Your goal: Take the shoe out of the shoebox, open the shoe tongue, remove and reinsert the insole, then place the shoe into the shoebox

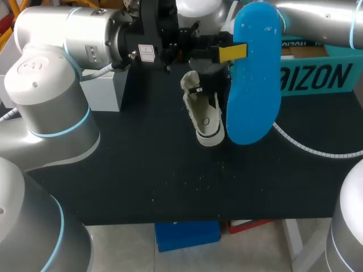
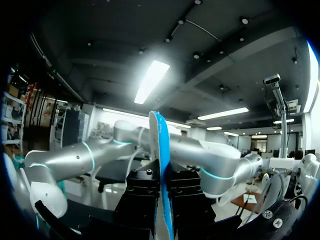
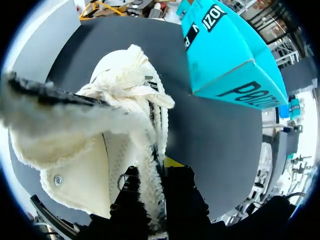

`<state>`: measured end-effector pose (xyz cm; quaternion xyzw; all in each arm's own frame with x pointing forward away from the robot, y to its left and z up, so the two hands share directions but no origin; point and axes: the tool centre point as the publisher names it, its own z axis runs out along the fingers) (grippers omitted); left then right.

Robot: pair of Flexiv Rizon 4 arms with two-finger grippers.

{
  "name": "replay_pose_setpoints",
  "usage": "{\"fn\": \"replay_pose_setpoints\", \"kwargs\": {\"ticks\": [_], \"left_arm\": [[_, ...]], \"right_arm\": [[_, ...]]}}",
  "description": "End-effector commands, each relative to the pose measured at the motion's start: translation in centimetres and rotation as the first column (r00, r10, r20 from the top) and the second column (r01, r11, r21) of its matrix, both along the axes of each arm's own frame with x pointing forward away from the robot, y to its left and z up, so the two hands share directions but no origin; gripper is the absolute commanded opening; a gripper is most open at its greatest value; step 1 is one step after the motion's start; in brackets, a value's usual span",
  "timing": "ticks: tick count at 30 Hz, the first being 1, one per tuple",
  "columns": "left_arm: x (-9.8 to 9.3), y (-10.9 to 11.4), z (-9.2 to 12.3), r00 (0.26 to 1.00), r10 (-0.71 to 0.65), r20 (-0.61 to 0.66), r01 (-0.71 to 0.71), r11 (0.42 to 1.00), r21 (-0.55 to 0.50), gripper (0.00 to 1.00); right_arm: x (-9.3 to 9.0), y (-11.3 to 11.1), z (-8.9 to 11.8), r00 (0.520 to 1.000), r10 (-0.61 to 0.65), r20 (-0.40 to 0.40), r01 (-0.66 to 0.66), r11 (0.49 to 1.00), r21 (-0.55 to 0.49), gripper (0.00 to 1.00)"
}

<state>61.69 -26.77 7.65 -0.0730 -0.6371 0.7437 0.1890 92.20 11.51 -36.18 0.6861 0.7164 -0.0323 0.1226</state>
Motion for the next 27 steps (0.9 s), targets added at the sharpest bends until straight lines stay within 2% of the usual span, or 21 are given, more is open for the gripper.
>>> {"fn": "replay_pose_setpoints", "kwargs": {"ticks": [1,9,12,13,14,20,27], "left_arm": [[-0.1,0.0,-0.1,1.0,0.002,0.0,-0.002,1.0,0.0,0.0],[-0.1,0.0,-0.1,1.0,0.002,0.0,-0.002,1.0,0.0,0.0],[-0.1,0.0,-0.1,1.0,0.002,0.0,-0.002,1.0,0.0,0.0],[-0.1,0.0,-0.1,1.0,0.002,0.0,-0.002,1.0,0.0,0.0],[-0.1,0.0,-0.1,1.0,0.002,0.0,-0.002,1.0,0.0,0.0],[-0.1,0.0,-0.1,1.0,0.002,0.0,-0.002,1.0,0.0,0.0],[-0.1,0.0,-0.1,1.0,0.002,0.0,-0.002,1.0,0.0,0.0]], "right_arm": [[-0.2,1.1,-1.8,0.975,-0.219,0.04,0.221,0.973,-0.067,0.0],[-0.8,1.4,-4.4,0.97,-0.24,0.025,0.242,0.968,-0.066,0.0],[-1.1,1.5,-4.5,0.972,-0.233,0.031,0.235,0.97,-0.063,0.0],[-1.2,1.3,-4.6,0.972,-0.233,0.032,0.235,0.97,-0.064,0.3],[-1.3,1.1,-4.6,0.971,-0.236,0.035,0.237,0.969,-0.061,1.0],[-1.9,-0.1,-3.2,0.967,-0.25,0.059,0.252,0.967,-0.026,1.0],[-2.1,0.0,1.3,0.969,-0.245,0.024,0.232,0.943,0.237,1.0]]}}
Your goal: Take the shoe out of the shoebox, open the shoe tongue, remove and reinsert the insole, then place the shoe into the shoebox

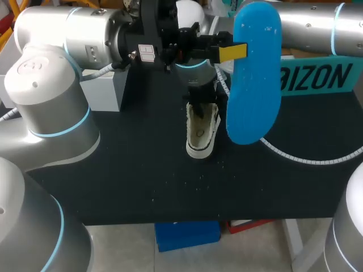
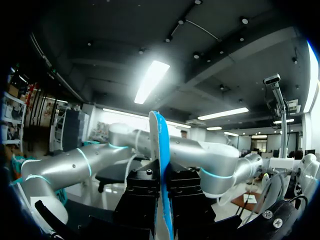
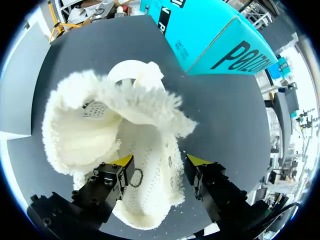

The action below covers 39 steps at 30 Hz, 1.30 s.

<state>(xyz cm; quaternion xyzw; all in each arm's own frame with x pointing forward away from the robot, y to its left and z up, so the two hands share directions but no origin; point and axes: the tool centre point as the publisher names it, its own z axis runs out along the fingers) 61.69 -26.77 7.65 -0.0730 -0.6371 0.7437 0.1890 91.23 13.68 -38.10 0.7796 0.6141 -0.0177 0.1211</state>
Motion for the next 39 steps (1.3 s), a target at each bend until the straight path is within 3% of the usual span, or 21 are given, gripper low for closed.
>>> {"fn": "replay_pose_setpoints", "kwargs": {"ticks": [1,5,8,22,26,27,29,31,34,36,39], "left_arm": [[-0.1,0.0,-0.1,1.0,0.003,0.0,-0.003,1.0,0.0,0.0],[-0.1,0.0,-0.1,1.0,0.003,0.0,-0.003,1.0,0.0,0.0],[-0.1,0.0,-0.1,1.0,0.003,0.0,-0.003,1.0,0.0,0.0],[-0.1,0.0,-0.1,1.0,0.003,0.0,-0.003,1.0,0.0,0.0],[-0.1,0.0,-0.1,1.0,0.003,0.0,-0.003,1.0,0.0,0.0],[-0.1,0.0,-0.1,1.0,0.003,0.0,-0.003,1.0,0.0,0.0],[-0.1,0.0,-0.1,1.0,0.003,0.0,-0.003,1.0,0.0,0.0],[-0.1,0.0,-0.1,1.0,0.003,0.0,-0.003,1.0,0.0,0.0],[-0.1,0.0,-0.1,1.0,0.003,0.0,-0.003,1.0,0.0,0.0],[-0.1,0.0,-0.1,1.0,0.003,0.0,-0.003,1.0,0.0,0.0],[-0.1,0.0,-0.1,1.0,0.003,0.0,-0.003,1.0,0.0,0.0]], "right_arm": [[-1.2,-2.1,3.9,0.999,0.034,0.031,-0.041,0.968,0.247,1.0],[-1.2,-1.5,6.2,0.995,0.096,0.018,-0.092,0.864,0.495,1.0],[-1.5,-1.1,8.5,0.983,0.178,0.047,-0.173,0.81,0.56,1.0],[-1.5,-1.1,8.5,0.983,0.178,0.047,-0.173,0.81,0.56,1.0],[-2.2,-2.7,9.4,0.989,0.138,0.058,-0.134,0.64,0.756,1.0],[-2.3,-2.9,9.7,0.99,0.132,0.055,-0.121,0.561,0.819,1.0],[-2.2,-3.2,10.4,0.989,0.128,0.077,-0.134,0.529,0.838,1.0],[-2.3,-3.0,11.2,0.986,0.135,0.093,-0.143,0.433,0.89,1.0],[-2.3,-2.9,12.1,0.982,0.143,0.125,-0.173,0.403,0.899,1.0],[-2.3,-2.9,12.6,0.98,0.143,0.139,-0.18,0.336,0.925,1.0],[-2.3,-3.0,12.9,0.98,0.139,0.141,-0.177,0.29,0.941,1.0]]}}
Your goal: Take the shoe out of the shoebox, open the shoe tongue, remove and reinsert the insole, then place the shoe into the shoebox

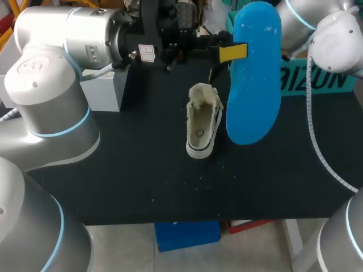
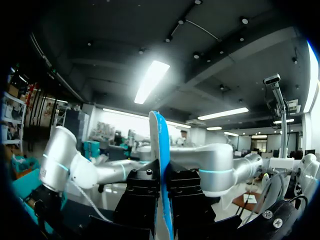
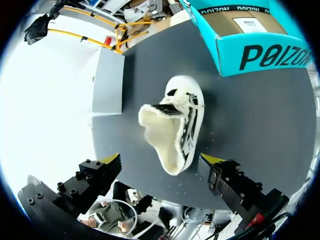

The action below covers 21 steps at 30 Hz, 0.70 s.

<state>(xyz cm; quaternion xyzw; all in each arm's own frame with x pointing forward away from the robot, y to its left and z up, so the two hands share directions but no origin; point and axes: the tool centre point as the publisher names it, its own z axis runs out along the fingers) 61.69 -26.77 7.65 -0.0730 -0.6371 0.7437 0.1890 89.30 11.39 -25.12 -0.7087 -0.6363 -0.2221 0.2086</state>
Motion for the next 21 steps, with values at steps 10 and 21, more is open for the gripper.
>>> {"fn": "replay_pose_setpoints", "kwargs": {"ticks": [10,21], "left_arm": [[-0.1,0.0,-0.1,1.0,0.003,0.0,-0.003,1.0,0.0,0.0],[-0.1,0.0,-0.1,1.0,0.003,0.0,-0.003,1.0,0.0,0.0]], "right_arm": [[-0.3,-2.5,0.6,0.999,-0.042,0.01,0.021,0.677,0.736,1.0],[-0.3,-2.9,1.3,0.99,-0.106,0.093,-0.007,0.623,0.782,1.0]]}}
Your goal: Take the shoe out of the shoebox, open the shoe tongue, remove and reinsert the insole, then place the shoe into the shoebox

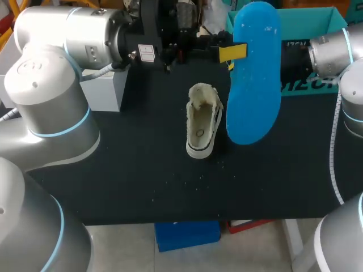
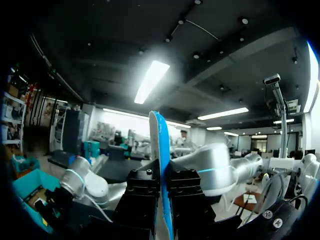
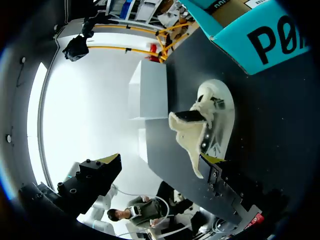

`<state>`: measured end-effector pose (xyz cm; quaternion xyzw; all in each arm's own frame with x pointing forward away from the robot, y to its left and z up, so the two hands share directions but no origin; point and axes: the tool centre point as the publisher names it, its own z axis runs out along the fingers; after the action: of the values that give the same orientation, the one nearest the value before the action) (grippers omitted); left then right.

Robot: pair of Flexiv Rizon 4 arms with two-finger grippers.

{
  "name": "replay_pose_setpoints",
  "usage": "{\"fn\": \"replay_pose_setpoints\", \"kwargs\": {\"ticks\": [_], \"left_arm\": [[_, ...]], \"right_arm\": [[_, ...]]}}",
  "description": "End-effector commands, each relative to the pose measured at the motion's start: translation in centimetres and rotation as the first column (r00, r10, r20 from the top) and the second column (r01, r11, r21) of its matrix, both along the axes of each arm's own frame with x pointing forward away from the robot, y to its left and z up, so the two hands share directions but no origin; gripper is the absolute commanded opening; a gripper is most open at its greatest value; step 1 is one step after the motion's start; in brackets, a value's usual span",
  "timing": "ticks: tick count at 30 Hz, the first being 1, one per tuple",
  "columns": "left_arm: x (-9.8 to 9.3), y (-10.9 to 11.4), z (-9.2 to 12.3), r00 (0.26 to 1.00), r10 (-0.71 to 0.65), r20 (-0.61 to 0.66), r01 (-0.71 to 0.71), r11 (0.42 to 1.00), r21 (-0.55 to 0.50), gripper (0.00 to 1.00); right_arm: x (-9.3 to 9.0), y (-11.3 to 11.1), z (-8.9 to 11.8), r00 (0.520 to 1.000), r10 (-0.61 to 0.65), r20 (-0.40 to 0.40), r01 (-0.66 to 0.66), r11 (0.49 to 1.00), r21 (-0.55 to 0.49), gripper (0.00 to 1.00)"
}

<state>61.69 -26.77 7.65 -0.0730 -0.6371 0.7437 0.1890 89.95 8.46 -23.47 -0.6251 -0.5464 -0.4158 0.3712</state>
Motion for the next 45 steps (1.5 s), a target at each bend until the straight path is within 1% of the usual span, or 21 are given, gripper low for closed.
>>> {"fn": "replay_pose_setpoints", "kwargs": {"ticks": [1,16,19,21,23,25,26,28,29,33,35,38,40,43,44,45], "left_arm": [[-0.1,0.0,-0.1,1.0,0.002,0.0,-0.002,1.0,0.0,0.0],[-0.1,0.0,-0.1,1.0,0.002,0.0,-0.002,1.0,0.0,0.0],[-0.1,0.0,-0.1,1.0,0.002,0.0,-0.002,1.0,0.0,0.0],[-0.1,0.0,-0.1,1.0,0.002,0.0,-0.002,1.0,0.0,0.0],[-0.1,-0.4,0.1,0.993,0.013,0.119,-0.019,0.999,0.047,0.0],[0.0,-0.5,0.1,0.978,0.013,0.206,-0.017,1.0,0.018,0.0],[0.0,-0.5,-0.2,0.971,0.009,0.239,-0.012,1.0,0.012,0.0],[0.3,-0.7,-1.3,0.951,0.015,0.31,-0.029,0.999,0.042,0.0],[0.4,-0.7,-1.7,0.946,0.019,0.324,-0.037,0.998,0.049,0.0],[0.9,-0.9,-4.2,0.931,0.018,0.365,-0.042,0.997,0.058,0.0],[1.4,-0.9,-6.2,0.935,0.007,0.356,-0.03,0.998,0.058,0.0],[2.0,-0.6,-8.1,0.941,-0.015,0.339,-0.002,0.999,0.051,0.0],[2.8,-0.3,-9.5,0.941,-0.033,0.337,0.016,0.998,0.053,0.0],[3.8,0.0,-10.8,0.942,-0.066,0.328,0.053,0.997,0.047,0.0],[4.4,0.1,-11.5,0.944,-0.106,0.312,0.089,0.994,0.07,0.0],[4.4,0.1,-11.5,0.944,-0.106,0.312,0.089,0.994,0.07,0.0]], "right_arm": [[-0.9,0.0,-0.4,0.997,-0.045,0.06,0.023,0.943,0.331,1.0],[-0.6,0.1,-0.1,0.996,-0.054,0.07,0.032,0.956,0.291,1.0],[-0.6,0.2,0.0,0.998,-0.036,0.054,0.021,0.967,0.253,1.0],[-0.6,0.2,0.0,0.998,-0.036,0.054,0.021,0.967,0.253,1.0],[-0.6,0.2,0.0,0.998,-0.036,0.054,0.021,0.967,0.253,1.0],[-0.6,0.2,0.0,0.998,-0.036,0.054,0.021,0.967,0.253,1.0],[-0.6,0.2,0.0,0.998,-0.036,0.054,0.021,0.967,0.253,1.0],[-0.6,0.2,0.0,0.998,-0.036,0.054,0.021,0.967,0.253,1.0],[-0.6,0.2,0.0,0.998,-0.036,0.054,0.021,0.967,0.253,1.0],[-0.6,0.2,0.0,0.998,-0.036,0.054,0.021,0.967,0.253,1.0],[-0.6,0.2,0.0,0.998,-0.036,0.054,0.021,0.967,0.253,1.0],[-0.6,0.2,0.0,0.998,-0.036,0.054,0.021,0.967,0.253,1.0],[-0.6,0.2,0.0,0.998,-0.036,0.054,0.021,0.967,0.253,1.0],[-0.6,0.2,0.0,0.998,-0.036,0.054,0.021,0.967,0.253,1.0],[-0.6,0.2,0.0,0.998,-0.036,0.054,0.021,0.967,0.253,1.0],[-0.6,0.2,0.0,0.998,-0.036,0.054,0.021,0.967,0.253,1.0]]}}
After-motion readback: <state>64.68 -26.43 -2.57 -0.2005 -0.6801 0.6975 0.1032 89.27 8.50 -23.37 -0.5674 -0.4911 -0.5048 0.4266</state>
